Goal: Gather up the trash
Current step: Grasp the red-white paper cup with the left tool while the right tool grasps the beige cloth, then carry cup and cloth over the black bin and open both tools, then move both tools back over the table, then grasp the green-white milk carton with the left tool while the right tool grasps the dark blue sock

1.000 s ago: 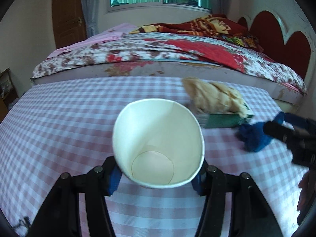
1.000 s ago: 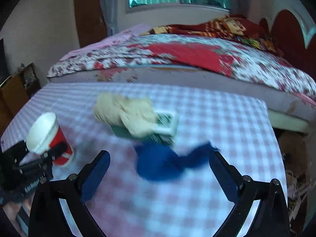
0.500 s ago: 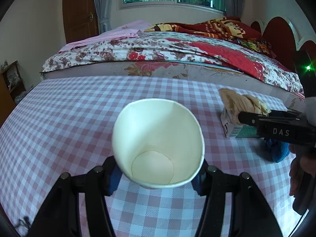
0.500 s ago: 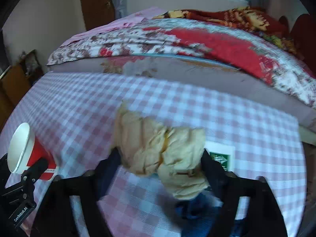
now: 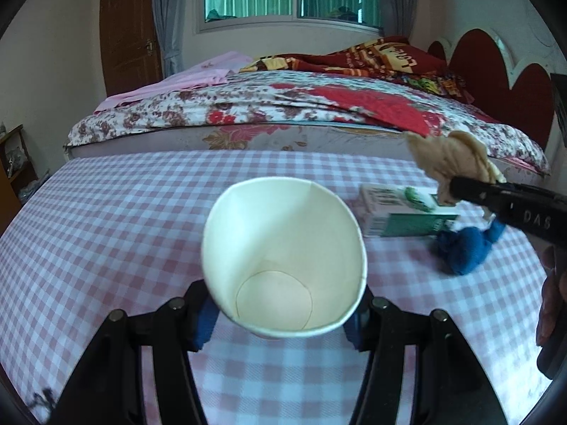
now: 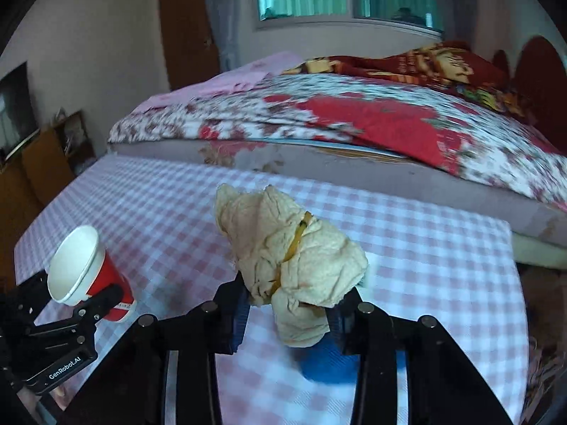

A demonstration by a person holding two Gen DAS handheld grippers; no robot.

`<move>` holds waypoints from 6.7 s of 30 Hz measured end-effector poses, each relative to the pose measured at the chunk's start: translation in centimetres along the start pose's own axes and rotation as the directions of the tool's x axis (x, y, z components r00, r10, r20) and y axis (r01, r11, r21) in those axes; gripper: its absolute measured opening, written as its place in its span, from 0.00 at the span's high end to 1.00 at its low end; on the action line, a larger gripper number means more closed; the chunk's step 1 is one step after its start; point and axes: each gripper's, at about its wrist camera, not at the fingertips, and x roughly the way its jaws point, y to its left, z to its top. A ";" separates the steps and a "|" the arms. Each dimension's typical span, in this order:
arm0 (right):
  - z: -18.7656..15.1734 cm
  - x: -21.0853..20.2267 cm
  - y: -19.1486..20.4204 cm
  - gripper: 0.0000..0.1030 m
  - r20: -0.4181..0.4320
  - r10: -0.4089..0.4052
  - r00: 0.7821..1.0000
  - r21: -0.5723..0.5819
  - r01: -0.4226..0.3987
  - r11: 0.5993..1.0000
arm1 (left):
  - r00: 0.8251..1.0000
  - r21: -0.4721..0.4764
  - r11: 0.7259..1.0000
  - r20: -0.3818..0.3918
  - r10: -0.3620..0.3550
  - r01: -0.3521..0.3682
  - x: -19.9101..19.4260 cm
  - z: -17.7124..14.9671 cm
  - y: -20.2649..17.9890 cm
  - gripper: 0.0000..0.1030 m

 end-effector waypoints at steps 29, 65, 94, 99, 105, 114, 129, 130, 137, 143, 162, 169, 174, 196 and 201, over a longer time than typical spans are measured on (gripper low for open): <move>-12.6 -17.2 -8.2 0.62 0.081 -0.150 0.985 0.154 0.136 0.979 | 0.978 0.175 0.964 0.033 -0.208 0.199 -9.8 -5.0 -15.7 0.43; -34.2 -35.4 -24.4 0.61 -0.078 -0.476 0.876 0.449 0.457 0.768 | 0.810 0.464 0.677 -0.182 -0.558 0.571 -18.6 -15.4 -39.7 0.43; -46.2 -31.5 -30.3 0.60 -0.401 -0.376 0.835 0.501 0.543 0.674 | 0.692 0.421 0.555 -0.522 -0.499 0.718 -12.4 -24.3 -49.8 0.43; -46.9 -30.8 -30.8 0.58 -0.426 -0.356 0.831 0.511 0.546 0.664 | 0.650 0.392 0.532 -0.582 -0.489 0.751 -11.2 -25.8 -50.6 0.39; -48.6 -29.5 -32.1 0.22 -0.521 -0.343 0.782 0.510 0.607 0.610 | 0.637 0.330 0.570 -0.588 -0.499 0.752 -9.7 -26.5 -50.1 0.04; -49.1 -31.1 -32.6 0.01 -0.527 -0.396 0.752 0.533 0.655 0.536 | 0.747 0.438 0.618 -0.505 -0.432 0.653 -10.3 -26.6 -48.8 0.01; -45.4 -36.7 -31.5 0.01 -0.443 -0.510 0.737 0.560 0.672 0.484 | 0.739 0.460 0.579 -0.385 -0.553 0.673 -16.4 -21.3 -48.2 0.01; -44.9 -37.1 -31.4 0.01 -0.433 -0.519 0.737 0.561 0.671 0.484 | 0.741 0.460 0.582 -0.372 -0.560 0.671 -16.7 -20.8 -48.0 0.01; -40.1 -38.5 -30.1 0.01 -0.342 -0.573 0.744 0.540 0.655 0.528 | 0.775 0.459 0.630 -0.281 -0.566 0.627 -17.7 -17.2 -45.7 0.01; -36.4 -37.2 -28.1 0.01 -0.279 -0.572 0.771 0.508 0.624 0.594 | 0.809 0.436 0.687 -0.215 -0.547 0.581 -17.2 -14.7 -42.1 0.01; -21.3 -25.0 -17.9 0.01 -0.096 -0.413 0.906 0.289 0.422 0.859 | 0.946 0.252 0.913 -0.051 -0.320 0.322 -11.5 -8.4 -24.4 0.01; -15.2 -16.7 -12.4 0.01 -0.086 -0.295 0.952 0.172 0.306 0.937 | 0.984 0.172 0.969 -0.026 -0.178 0.179 -8.0 -6.2 -15.4 0.01; -10.9 -10.3 -8.3 0.01 -0.081 -0.220 0.972 0.101 0.228 0.969 | 0.995 0.120 0.988 -0.021 -0.093 0.095 -5.3 -4.4 -9.7 0.01; -4.7 1.7 -6.0 0.50 -0.118 -0.134 0.984 0.121 0.148 0.982 | 0.994 0.078 0.991 -0.031 -0.108 0.110 4.8 1.7 -5.8 0.01; -6.3 0.1 -9.1 0.50 -0.132 -0.170 0.977 0.162 0.190 0.968 | 0.984 0.073 0.982 -0.058 -0.168 0.172 7.4 3.5 -7.8 0.01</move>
